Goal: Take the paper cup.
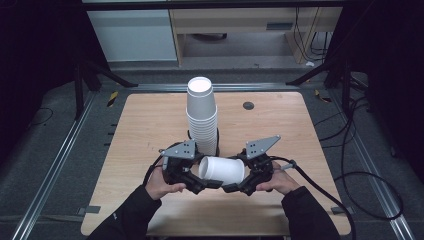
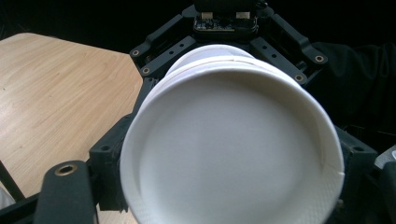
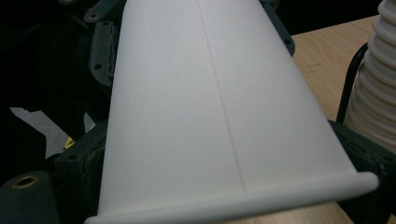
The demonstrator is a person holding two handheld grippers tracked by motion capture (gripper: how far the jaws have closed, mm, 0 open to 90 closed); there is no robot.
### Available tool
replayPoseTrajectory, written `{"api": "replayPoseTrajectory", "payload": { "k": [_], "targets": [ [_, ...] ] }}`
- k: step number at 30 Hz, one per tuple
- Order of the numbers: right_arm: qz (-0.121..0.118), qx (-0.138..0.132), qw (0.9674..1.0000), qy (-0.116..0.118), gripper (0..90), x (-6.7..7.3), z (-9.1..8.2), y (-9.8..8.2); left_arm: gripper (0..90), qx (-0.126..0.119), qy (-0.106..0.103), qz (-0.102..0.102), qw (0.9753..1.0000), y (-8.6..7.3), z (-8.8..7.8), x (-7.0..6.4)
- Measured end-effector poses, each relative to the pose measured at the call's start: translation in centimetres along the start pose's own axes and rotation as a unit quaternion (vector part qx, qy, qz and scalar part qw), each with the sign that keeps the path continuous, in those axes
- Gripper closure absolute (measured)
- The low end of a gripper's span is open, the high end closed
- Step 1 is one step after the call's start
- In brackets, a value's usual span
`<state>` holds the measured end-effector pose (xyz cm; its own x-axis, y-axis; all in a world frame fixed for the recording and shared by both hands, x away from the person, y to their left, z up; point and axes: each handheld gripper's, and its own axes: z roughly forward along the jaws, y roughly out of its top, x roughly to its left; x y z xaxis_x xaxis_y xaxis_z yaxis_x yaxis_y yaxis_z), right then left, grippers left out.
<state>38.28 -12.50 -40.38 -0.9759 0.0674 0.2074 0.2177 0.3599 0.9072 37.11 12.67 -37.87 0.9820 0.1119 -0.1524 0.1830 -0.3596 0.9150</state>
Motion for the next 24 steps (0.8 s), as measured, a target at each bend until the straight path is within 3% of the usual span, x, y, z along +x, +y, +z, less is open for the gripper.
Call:
{"api": "replayPoseTrajectory", "payload": {
  "k": [14,22,24],
  "targets": [
    [-0.003,0.019,0.9996,-0.02,9.0,-0.2,-0.5,-0.1,17.7,0.001,0.02,-0.006,0.9998,0.4,-1.6,0.1],
    [-0.01,0.035,0.9983,-0.046,8.9,-0.3,-1.4,0.0,16.7,0.019,0.03,-0.019,0.9992,-0.1,-2.6,0.3],
    [-0.014,0.041,0.9976,-0.054,8.8,-0.3,-1.6,0.1,16.6,0.033,0.038,-0.02,0.9986,-0.4,-2.7,0.5]
  ]
}}
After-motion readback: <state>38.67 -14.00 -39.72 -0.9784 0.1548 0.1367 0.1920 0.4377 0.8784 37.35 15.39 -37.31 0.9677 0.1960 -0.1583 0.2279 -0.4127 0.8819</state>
